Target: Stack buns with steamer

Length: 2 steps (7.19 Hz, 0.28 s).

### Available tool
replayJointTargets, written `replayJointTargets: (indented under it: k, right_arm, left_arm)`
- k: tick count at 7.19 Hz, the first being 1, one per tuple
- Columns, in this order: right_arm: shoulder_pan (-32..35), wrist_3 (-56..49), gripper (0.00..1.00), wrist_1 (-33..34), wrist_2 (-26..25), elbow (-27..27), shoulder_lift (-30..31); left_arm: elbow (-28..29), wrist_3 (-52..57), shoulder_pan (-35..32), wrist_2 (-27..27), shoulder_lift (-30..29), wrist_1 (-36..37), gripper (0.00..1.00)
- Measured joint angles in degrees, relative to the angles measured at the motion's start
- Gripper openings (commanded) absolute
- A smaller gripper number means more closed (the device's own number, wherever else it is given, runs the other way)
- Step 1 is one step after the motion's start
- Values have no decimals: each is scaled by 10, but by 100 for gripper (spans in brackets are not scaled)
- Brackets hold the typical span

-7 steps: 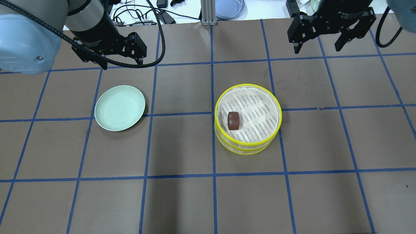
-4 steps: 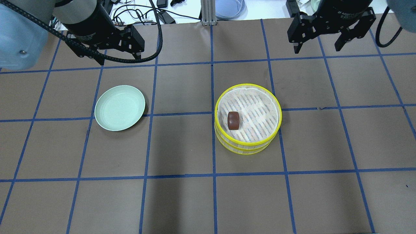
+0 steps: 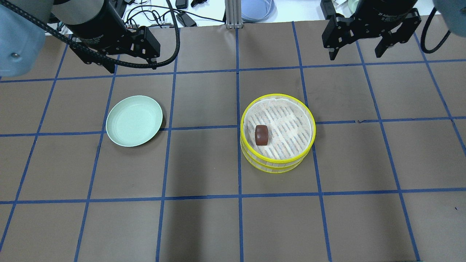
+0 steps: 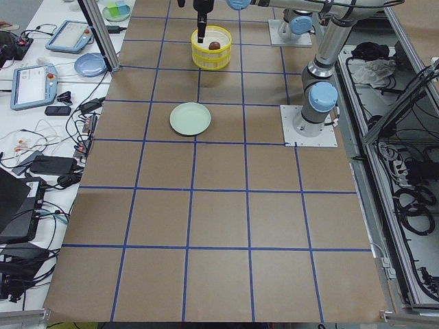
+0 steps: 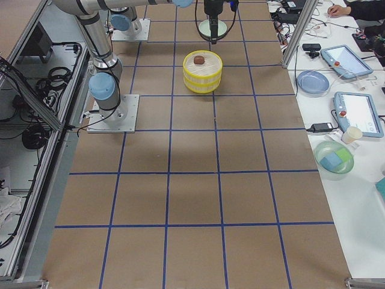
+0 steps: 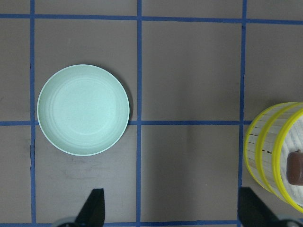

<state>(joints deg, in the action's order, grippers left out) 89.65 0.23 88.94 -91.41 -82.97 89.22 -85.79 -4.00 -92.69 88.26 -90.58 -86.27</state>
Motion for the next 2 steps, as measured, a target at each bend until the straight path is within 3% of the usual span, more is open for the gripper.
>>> replayJointTargets:
  k: [2]
  right_arm:
    - [0,0,100,0,0,0,1]
  left_arm:
    - [-1,4,0,2,-1,-3,100]
